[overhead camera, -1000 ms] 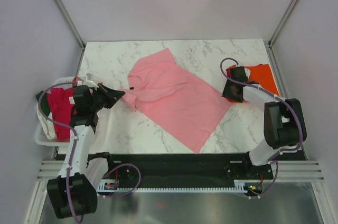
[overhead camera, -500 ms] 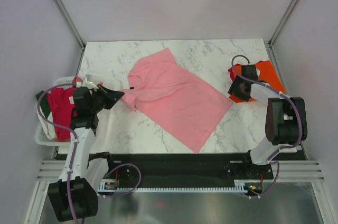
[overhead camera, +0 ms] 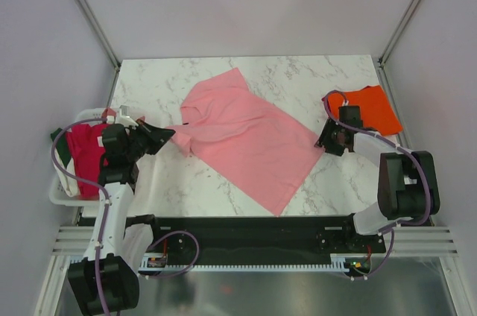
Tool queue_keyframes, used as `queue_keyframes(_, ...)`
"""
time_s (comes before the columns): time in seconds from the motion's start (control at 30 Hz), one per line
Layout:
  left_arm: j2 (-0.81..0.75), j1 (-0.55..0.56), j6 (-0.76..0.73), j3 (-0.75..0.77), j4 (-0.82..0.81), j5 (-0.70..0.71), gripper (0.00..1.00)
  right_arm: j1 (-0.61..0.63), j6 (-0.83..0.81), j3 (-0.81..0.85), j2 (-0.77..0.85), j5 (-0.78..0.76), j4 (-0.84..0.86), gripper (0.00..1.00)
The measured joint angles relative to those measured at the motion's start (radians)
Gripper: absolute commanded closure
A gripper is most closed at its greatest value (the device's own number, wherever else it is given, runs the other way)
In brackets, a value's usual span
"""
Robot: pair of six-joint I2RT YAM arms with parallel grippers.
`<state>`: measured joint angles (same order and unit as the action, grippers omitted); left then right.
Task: Fold and stack the t-shirts
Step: Flatten the tshirt out
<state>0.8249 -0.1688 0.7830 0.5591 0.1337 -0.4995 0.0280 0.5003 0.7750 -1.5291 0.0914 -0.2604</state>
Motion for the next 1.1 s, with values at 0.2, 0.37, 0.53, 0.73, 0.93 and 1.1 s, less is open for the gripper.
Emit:
queue_keyframes(0.2, 0.000, 0.000, 0.000, 0.000, 0.000, -0.001, 0.98, 0.030, 0.018, 0.011, -0.040, -0.002, 0.035, 0.93)
queue_keyframes(0.37, -0.002, 0.000, 0.001, -0.026, -0.010, -0.009, 0.98, 0.045, 0.027, 0.198, -0.204, -0.016, 0.011, 1.00)
queue_keyframes(0.53, -0.019, 0.000, 0.021, -0.140, -0.054, -0.028, 0.98, 0.046, 0.029, 0.563, -0.436, -0.068, -0.078, 1.00)
queue_keyframes(0.73, -0.018, 0.038, 0.094, -0.330, -0.167, -0.032, 0.98, 0.046, 0.039, 1.053, -0.694, -0.126, -0.181, 0.40)
queue_keyframes(0.93, 0.034, 0.175, 0.106, -0.364, -0.211, 0.006, 0.88, 0.056, 0.019, 0.959, -0.632, -0.128, -0.188, 0.23)
queue_keyframes(1.1, 0.048, 0.186, 0.102, -0.369, -0.210, 0.037, 0.71, 0.103, -0.023, 0.645, -0.389, -0.133, -0.197, 0.19)
